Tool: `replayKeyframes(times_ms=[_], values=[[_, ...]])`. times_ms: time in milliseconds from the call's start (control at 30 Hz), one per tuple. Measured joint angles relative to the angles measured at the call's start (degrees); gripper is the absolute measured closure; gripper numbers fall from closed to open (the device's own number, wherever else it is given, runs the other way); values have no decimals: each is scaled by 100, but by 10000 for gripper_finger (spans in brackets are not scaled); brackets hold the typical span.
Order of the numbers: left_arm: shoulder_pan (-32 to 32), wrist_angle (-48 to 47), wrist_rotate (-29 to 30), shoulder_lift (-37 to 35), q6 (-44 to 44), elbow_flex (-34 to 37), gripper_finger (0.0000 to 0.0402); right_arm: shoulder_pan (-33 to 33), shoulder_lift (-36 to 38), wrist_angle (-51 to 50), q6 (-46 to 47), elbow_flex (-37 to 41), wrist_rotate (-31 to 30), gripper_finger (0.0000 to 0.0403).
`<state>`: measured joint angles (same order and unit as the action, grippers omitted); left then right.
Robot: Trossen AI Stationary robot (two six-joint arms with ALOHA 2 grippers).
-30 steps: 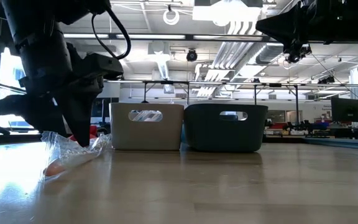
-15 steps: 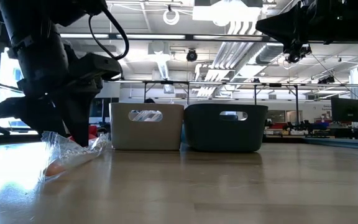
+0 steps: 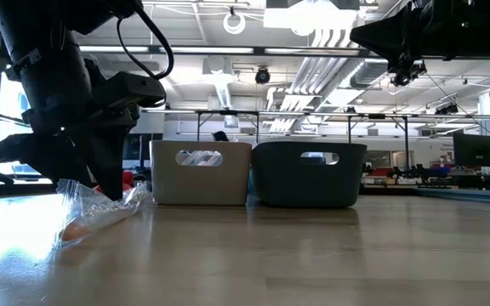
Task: Pick & Place Toothbrushes
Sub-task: Put the green toothbrush into the blue bin
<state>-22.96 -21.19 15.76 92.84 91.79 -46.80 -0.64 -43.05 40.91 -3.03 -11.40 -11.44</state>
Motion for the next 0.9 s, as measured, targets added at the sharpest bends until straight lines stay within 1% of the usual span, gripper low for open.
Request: replayKeyframes(times_ms=[200, 300, 367, 667, 767, 833, 900], values=[[4, 19, 8, 2, 0, 1, 243, 0, 0, 0, 0, 0, 0, 367], [4, 18, 10, 2, 0, 1, 252, 0, 0, 0, 0, 2, 0, 367], [7, 4, 12, 5, 0, 2, 267, 0, 0, -2, 0, 2, 0, 367], [12, 20, 24, 11, 19, 10, 358, 0, 0, -4, 0, 2, 0, 367], [20, 64, -182, -10, -202, 10, 378, 0, -1, -14, 0, 2, 0, 367], [20, 16, -462, -41, -438, 10, 383, 0, 0, -20, 0, 2, 0, 367], [17, -25, -755, -76, -449, -1, 384, 0, 0, -20, 0, 2, 0, 367]])
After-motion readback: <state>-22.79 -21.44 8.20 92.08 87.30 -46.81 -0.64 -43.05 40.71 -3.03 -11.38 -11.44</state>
